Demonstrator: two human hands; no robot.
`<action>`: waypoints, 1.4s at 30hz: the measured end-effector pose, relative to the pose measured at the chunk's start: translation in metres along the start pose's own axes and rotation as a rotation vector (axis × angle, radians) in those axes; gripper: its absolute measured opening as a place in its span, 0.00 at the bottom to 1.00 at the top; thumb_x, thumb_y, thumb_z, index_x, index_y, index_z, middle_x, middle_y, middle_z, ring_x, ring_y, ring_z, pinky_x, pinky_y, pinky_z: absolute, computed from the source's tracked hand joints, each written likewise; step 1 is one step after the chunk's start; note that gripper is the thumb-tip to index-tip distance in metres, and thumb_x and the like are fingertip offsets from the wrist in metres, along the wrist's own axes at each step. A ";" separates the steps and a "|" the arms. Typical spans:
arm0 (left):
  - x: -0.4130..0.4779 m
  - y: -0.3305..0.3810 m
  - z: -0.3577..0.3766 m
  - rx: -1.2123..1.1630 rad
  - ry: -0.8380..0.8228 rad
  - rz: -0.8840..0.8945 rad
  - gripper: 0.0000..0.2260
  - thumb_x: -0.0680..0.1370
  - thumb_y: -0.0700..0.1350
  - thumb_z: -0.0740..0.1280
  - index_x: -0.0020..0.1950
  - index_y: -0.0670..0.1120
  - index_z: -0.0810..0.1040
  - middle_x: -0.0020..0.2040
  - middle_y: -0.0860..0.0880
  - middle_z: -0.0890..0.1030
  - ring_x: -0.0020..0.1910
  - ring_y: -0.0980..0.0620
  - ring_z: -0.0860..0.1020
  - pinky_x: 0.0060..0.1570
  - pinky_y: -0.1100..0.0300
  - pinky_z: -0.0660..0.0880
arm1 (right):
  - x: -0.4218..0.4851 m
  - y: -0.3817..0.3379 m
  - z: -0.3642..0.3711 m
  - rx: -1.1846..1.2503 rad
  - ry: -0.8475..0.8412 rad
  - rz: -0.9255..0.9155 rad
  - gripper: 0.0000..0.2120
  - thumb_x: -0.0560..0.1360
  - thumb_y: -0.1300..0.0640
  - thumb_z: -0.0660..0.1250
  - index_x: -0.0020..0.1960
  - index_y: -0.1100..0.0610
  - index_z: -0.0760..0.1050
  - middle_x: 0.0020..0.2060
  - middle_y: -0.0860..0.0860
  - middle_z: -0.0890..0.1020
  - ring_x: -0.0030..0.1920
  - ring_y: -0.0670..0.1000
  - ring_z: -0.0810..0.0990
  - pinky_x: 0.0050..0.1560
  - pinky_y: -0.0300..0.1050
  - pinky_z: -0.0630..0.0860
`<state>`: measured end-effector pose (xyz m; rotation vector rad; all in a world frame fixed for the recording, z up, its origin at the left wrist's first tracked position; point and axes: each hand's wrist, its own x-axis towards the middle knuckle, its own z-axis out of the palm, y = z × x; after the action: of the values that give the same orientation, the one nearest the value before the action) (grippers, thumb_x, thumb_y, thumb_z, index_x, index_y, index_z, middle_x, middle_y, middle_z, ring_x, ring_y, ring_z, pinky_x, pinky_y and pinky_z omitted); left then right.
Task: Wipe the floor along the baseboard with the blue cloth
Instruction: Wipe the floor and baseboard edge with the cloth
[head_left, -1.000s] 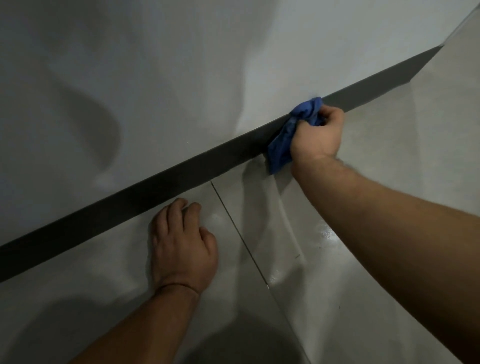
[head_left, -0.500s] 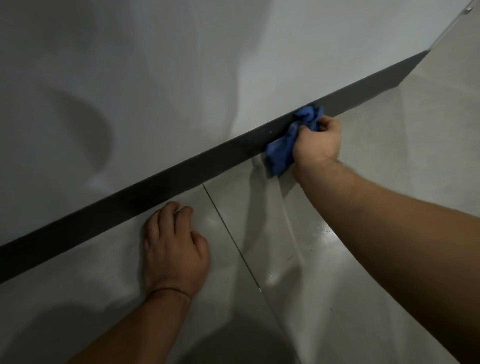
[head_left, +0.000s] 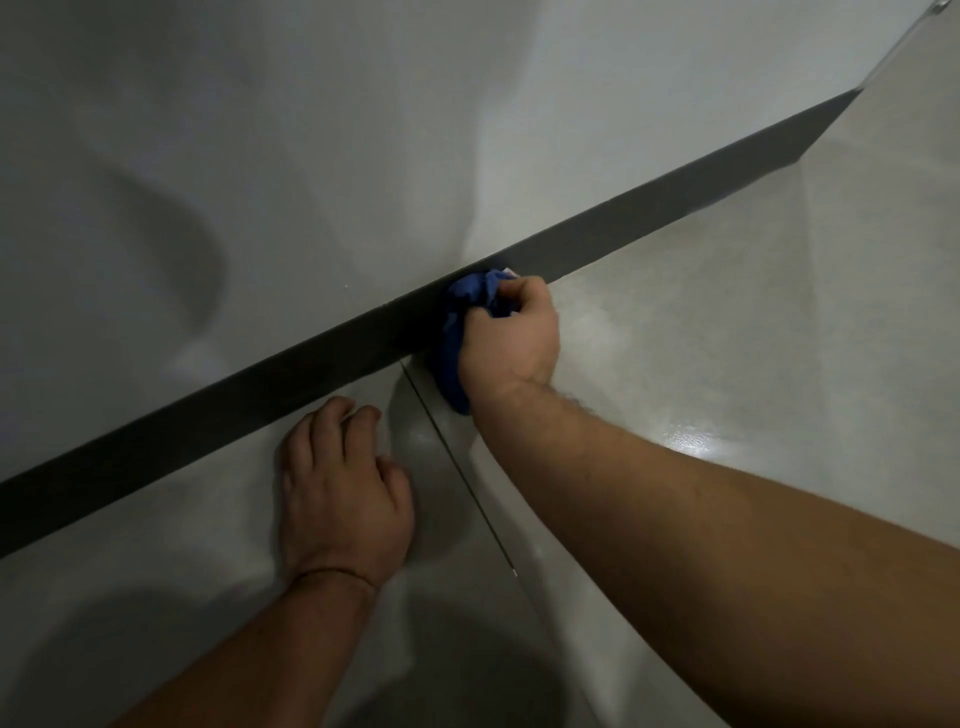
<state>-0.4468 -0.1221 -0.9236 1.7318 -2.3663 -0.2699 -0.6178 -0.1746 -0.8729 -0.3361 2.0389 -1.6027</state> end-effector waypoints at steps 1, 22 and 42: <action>0.000 0.000 0.000 0.000 -0.016 -0.004 0.22 0.74 0.42 0.65 0.69 0.42 0.75 0.71 0.38 0.73 0.70 0.36 0.69 0.65 0.38 0.71 | -0.005 0.001 0.004 0.008 -0.006 0.000 0.20 0.72 0.71 0.67 0.38 0.44 0.72 0.39 0.44 0.80 0.38 0.38 0.79 0.34 0.25 0.72; 0.000 -0.002 0.000 0.038 -0.002 -0.013 0.23 0.75 0.46 0.59 0.69 0.43 0.74 0.71 0.39 0.73 0.70 0.38 0.70 0.66 0.39 0.72 | 0.025 0.042 -0.064 -1.175 -0.877 -0.948 0.24 0.84 0.51 0.59 0.80 0.47 0.65 0.79 0.51 0.68 0.79 0.56 0.65 0.78 0.59 0.61; 0.001 -0.005 0.004 0.009 0.041 0.003 0.22 0.75 0.47 0.58 0.68 0.45 0.74 0.70 0.41 0.72 0.68 0.38 0.70 0.64 0.40 0.73 | 0.125 0.037 -0.115 -1.152 -0.465 -0.852 0.23 0.81 0.56 0.59 0.76 0.50 0.72 0.72 0.53 0.77 0.72 0.58 0.74 0.72 0.61 0.67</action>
<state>-0.4433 -0.1243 -0.9292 1.7205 -2.3447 -0.2212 -0.7794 -0.1317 -0.9196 -1.9513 2.2950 -0.3417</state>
